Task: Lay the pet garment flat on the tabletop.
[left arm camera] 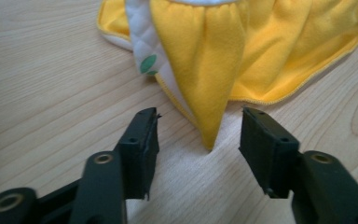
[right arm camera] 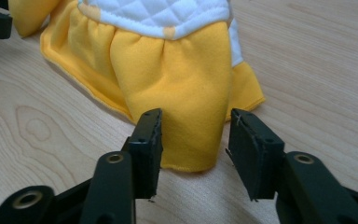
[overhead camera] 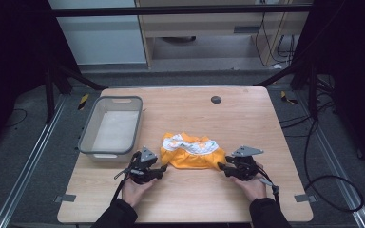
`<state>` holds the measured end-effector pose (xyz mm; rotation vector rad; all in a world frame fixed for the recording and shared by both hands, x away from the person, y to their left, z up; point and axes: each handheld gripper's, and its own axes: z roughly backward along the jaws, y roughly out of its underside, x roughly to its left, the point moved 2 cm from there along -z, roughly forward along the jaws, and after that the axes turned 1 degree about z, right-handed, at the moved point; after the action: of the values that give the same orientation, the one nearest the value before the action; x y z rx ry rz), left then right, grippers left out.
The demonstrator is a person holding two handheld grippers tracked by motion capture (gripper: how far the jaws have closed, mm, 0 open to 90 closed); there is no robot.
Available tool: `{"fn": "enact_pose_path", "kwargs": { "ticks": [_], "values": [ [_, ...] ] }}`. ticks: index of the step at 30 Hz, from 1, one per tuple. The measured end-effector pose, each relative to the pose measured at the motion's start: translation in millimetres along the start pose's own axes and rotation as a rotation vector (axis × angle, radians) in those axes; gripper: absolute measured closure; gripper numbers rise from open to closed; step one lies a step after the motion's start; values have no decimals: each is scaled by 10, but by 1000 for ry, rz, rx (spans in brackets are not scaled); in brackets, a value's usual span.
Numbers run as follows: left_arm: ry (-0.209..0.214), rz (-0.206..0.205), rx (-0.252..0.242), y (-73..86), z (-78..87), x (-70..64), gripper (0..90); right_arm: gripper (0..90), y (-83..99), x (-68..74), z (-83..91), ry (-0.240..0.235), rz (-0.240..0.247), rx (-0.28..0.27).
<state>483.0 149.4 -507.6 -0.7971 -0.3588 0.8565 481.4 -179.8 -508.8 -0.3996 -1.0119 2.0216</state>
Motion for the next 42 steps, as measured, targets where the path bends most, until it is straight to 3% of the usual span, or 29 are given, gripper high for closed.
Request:
{"fn": "enact_pose_path", "kwargs": {
  "ticks": [2, 7, 9, 13, 18, 23, 27, 30, 32, 36, 40, 42],
  "values": [
    [2, -12, -6, -12, -20, -22, 558, 614, 2, 0, -12, -6, 3, 4],
    [27, -14, 4, -24, -47, -35, 806, 837, -6, -12, 18, -14, 0, 18],
    [18, -20, 8, -34, -18, -48, 858, 868, -26, -12, 59, -18, 2, 12],
    [47, -14, -15, -89, 115, -48, 870, 876, -73, 1, 170, -31, 5, -27],
    [104, -24, -53, -142, 429, -56, 871, 877, -147, 58, 404, -51, 33, -75],
    [170, -21, -78, -85, 786, -78, 870, 878, -182, 199, 714, -121, 54, -108],
    [188, -15, -42, 93, 928, -131, 867, 877, -85, 374, 895, -164, 75, -113],
    [184, 4, 10, 247, 898, -165, 861, 873, 49, 453, 877, -170, 78, -67],
    [149, -8, 41, 318, 824, -180, 841, 865, 125, 458, 804, -146, 84, -27],
    [85, -17, 36, 362, 734, -165, 649, 802, 213, 399, 651, -77, 107, 25],
    [67, 8, -24, 364, 820, -145, 434, 736, 218, 358, 695, -70, 105, -25],
    [69, 7, -62, 355, 893, -147, 383, 718, 189, 332, 751, -59, 93, -65]
  ]
}}
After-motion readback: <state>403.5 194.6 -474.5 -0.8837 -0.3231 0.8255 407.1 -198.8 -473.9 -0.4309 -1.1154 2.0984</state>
